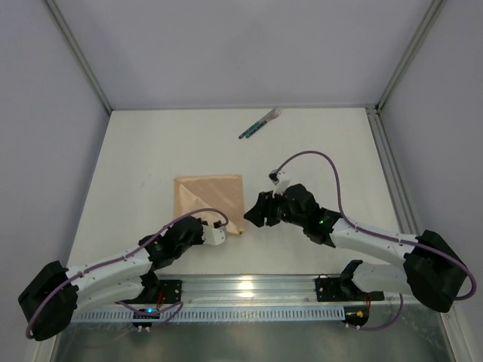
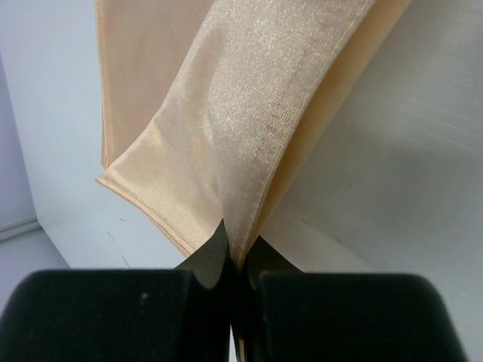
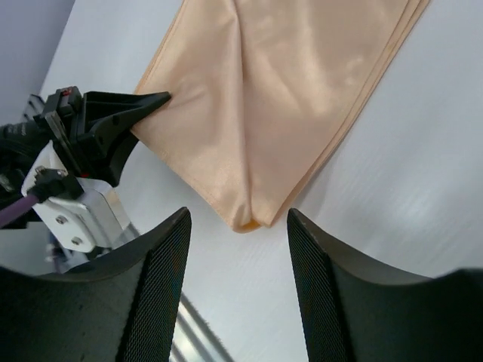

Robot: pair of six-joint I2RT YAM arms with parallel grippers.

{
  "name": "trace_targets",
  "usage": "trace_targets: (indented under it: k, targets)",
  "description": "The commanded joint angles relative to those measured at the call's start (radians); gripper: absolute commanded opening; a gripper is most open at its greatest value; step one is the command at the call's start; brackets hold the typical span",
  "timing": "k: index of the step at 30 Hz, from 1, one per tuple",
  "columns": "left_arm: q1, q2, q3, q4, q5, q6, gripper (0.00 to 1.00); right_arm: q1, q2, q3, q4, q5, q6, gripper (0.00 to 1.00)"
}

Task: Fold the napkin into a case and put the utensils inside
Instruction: Pick up the upper triangle-folded napkin from the center of the board.

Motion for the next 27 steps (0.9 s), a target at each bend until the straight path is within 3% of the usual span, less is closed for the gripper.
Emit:
trace_targets:
  k: [1, 2, 3, 4, 7, 10, 20, 27]
  targets:
    - [0.014, -0.018, 0.057, -0.058, 0.043, -0.024, 0.00, 0.056, -0.133, -0.048, 0.038, 0.182, -0.308, 0.58]
    - [0.019, -0.020, 0.059, -0.064, 0.045, -0.024, 0.00, 0.095, -0.152, -0.056, 0.079, 0.253, -0.380, 0.58]
    - [0.021, -0.020, 0.061, -0.069, 0.045, -0.027, 0.00, 0.142, -0.162, -0.064, 0.106, 0.302, -0.554, 0.58]
    - [0.022, -0.020, 0.065, -0.075, 0.046, -0.029, 0.00, 0.247, -0.167, -0.081, 0.130, 0.377, -0.645, 0.58]
    - [0.027, -0.020, 0.080, -0.101, 0.054, -0.043, 0.00, 0.394, -0.150, -0.153, 0.254, 0.454, -0.953, 0.59]
    - [0.031, -0.024, 0.099, -0.121, 0.060, -0.052, 0.00, 0.495, -0.123, -0.248, 0.426, 0.485, -1.121, 0.62]
    - [0.036, -0.016, 0.120, -0.150, 0.074, -0.073, 0.00, 0.555, 0.222, -0.234, 0.803, 0.583, -1.278, 0.67]
    - [0.039, -0.016, 0.125, -0.162, 0.080, -0.081, 0.00, 0.563, 0.465, -0.141, 0.916, 0.611, -1.320, 0.69]
